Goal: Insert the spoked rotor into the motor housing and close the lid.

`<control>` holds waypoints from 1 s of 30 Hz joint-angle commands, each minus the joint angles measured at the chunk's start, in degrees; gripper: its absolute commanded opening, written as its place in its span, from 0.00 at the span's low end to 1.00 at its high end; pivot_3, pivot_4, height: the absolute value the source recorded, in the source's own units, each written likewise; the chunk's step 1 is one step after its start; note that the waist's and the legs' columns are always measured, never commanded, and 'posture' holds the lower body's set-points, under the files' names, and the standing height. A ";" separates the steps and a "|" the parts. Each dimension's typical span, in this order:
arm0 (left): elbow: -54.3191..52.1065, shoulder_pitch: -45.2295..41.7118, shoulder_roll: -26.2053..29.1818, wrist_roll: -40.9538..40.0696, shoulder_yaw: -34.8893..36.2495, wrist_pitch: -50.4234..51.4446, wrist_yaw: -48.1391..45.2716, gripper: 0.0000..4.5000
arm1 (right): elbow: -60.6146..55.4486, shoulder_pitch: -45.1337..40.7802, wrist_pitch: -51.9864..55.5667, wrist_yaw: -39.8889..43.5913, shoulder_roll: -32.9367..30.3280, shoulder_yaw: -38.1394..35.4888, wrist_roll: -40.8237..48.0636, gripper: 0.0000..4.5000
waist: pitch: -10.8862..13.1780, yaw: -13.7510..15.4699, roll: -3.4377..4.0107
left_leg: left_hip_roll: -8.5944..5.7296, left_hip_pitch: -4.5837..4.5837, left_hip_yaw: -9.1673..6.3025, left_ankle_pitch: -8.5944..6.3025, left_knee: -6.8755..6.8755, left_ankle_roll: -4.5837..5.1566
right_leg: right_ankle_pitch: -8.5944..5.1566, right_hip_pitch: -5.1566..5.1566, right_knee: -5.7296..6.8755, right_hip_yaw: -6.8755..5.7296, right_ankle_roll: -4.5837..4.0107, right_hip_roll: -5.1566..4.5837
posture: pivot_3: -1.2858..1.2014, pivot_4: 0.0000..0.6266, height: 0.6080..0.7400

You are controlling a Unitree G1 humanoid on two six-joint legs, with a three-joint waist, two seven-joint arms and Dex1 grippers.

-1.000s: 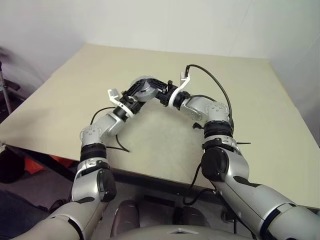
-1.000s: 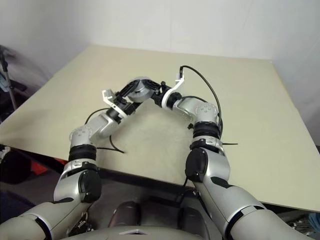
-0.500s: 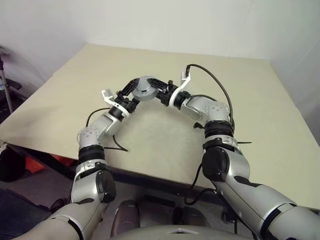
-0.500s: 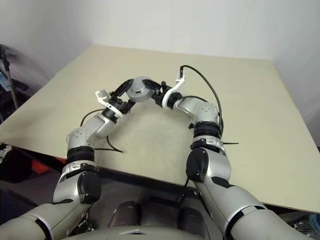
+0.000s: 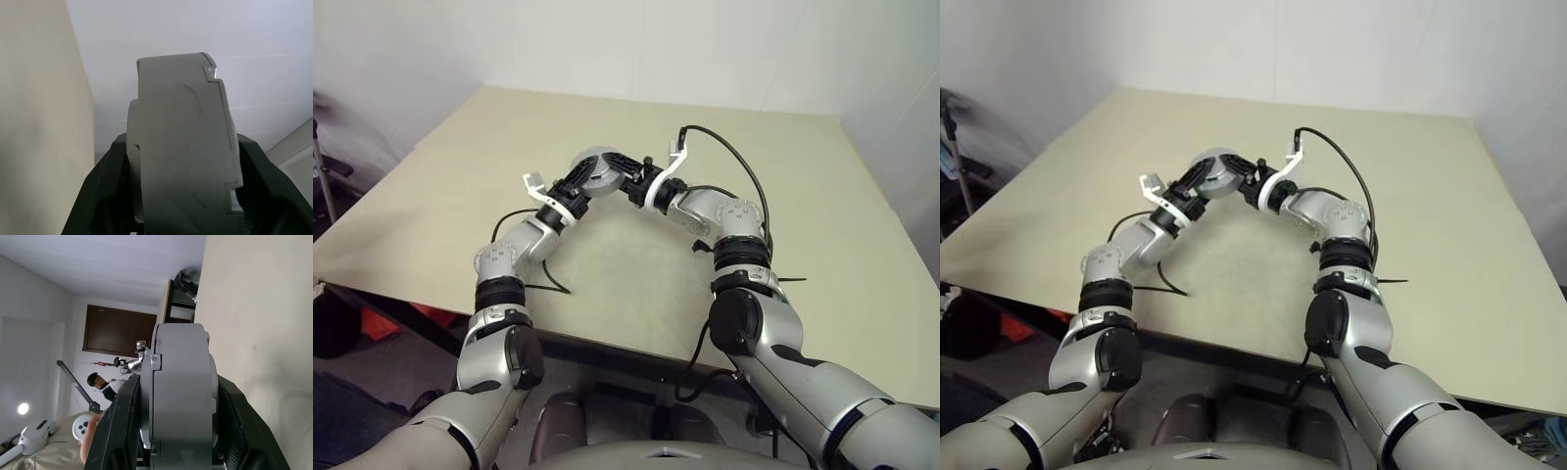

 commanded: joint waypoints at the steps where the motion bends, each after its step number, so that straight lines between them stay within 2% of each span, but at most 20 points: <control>1: -1.67 -0.91 0.85 0.08 0.15 -0.08 -0.35 0.48 | -1.47 -1.26 -1.71 2.17 -0.14 1.02 0.72 0.47 | 0.00 0.00 0.00 | 0.00 0.00 0.00 0.00 0.00 0.00 | 0.00 0.00 0.00 0.00 0.00 0.00 | 0.52 0.00 1.00; 2: -1.77 -0.81 0.79 0.08 0.16 -0.05 -0.35 0.48 | -1.39 -1.06 -2.45 2.54 -0.16 1.30 0.37 0.47 | 0.00 0.00 0.00 | 0.00 0.00 0.00 0.00 0.00 0.00 | 0.00 0.00 0.00 0.00 0.00 0.00 | 0.52 0.00 1.00; 9: -2.23 -0.58 0.54 0.33 0.44 0.13 -0.43 0.48 | -2.00 -0.58 -8.24 2.00 -0.38 4.66 -4.04 0.96 | 0.00 0.00 0.00 | 0.00 0.00 0.00 0.00 0.00 0.00 | 0.00 0.00 0.00 0.00 0.00 0.00 | 0.52 0.00 1.00; 10: -2.28 -0.59 0.49 0.39 0.45 0.09 -0.44 0.48 | -1.82 -0.59 -9.53 1.99 -0.32 4.94 -4.62 0.99 | 0.00 0.00 0.00 | 0.00 0.00 0.00 0.00 0.00 0.00 | 0.00 0.00 0.00 0.00 0.00 0.00 | 0.52 0.00 1.00; 15: -2.66 -0.31 0.39 1.61 0.76 -2.16 -0.33 0.48 | -0.87 -0.43 -13.13 2.25 -0.36 5.15 -5.81 0.99 | 0.00 -0.03 0.00 | 0.00 0.00 0.00 0.00 0.00 0.00 | 0.00 0.00 0.00 0.00 0.00 0.00 | 0.52 0.00 1.00; 19: -1.42 1.04 1.49 4.88 3.39 -11.07 1.34 0.48 | 0.88 0.05 -15.89 0.91 -1.17 5.32 -7.63 0.99 | 0.00 -0.23 0.00 | 0.01 0.02 -0.01 0.00 0.00 0.00 | 0.00 0.00 0.00 0.00 0.00 0.00 | 0.52 0.00 1.00; 25: -3.37 6.72 4.43 5.46 9.41 -19.65 7.17 0.48 | 0.85 1.22 -15.03 1.12 -3.38 4.86 -7.67 0.99 | 0.00 -0.39 0.00 | 0.02 0.04 -0.03 -0.01 -0.01 0.01 | 0.00 0.00 0.00 0.00 0.00 0.01 | 0.52 0.00 1.00; 30: -4.40 8.95 5.07 6.27 10.57 -22.07 12.53 0.48 | 0.55 1.49 -14.66 0.92 -3.99 4.65 -7.19 0.99 | 0.00 -0.38 -0.01 | 0.02 0.12 -0.02 -0.01 0.00 0.01 | 0.00 0.08 0.00 0.00 0.00 0.01 | 0.52 0.00 1.00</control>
